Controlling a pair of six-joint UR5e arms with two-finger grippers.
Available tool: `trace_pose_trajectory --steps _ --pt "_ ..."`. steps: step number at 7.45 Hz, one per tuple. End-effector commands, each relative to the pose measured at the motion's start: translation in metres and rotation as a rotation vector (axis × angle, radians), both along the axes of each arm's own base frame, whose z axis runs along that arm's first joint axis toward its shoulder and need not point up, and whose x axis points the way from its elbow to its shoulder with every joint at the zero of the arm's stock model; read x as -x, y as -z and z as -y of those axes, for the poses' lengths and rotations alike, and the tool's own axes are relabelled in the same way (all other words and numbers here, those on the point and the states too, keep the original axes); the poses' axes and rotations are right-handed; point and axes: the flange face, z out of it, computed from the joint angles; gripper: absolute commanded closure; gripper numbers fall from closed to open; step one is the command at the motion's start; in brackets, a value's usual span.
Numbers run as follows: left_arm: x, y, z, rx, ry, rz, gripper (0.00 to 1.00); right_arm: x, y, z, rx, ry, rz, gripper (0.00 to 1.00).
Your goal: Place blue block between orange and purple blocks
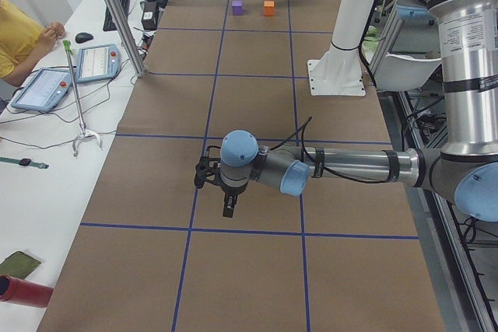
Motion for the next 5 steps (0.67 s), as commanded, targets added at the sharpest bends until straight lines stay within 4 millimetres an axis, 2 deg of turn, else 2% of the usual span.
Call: trace_pose_trajectory --steps 1,3,4,5 --pt "-0.089 0.027 0.012 0.126 -0.002 -0.039 0.0 0.0 -0.001 0.0 0.003 -0.001 0.0 0.0" --pt "-0.144 0.055 0.024 0.191 -0.005 -0.061 0.0 0.001 -0.002 0.0 0.002 0.001 0.002 0.0" --pt "-0.173 0.064 0.029 0.177 0.015 -0.012 0.0 0.001 -0.002 -0.001 0.003 0.0 0.002 0.0" --pt "-0.203 0.063 0.025 0.192 0.023 0.026 0.0 0.001 -0.002 -0.001 0.002 0.001 0.004 0.0"
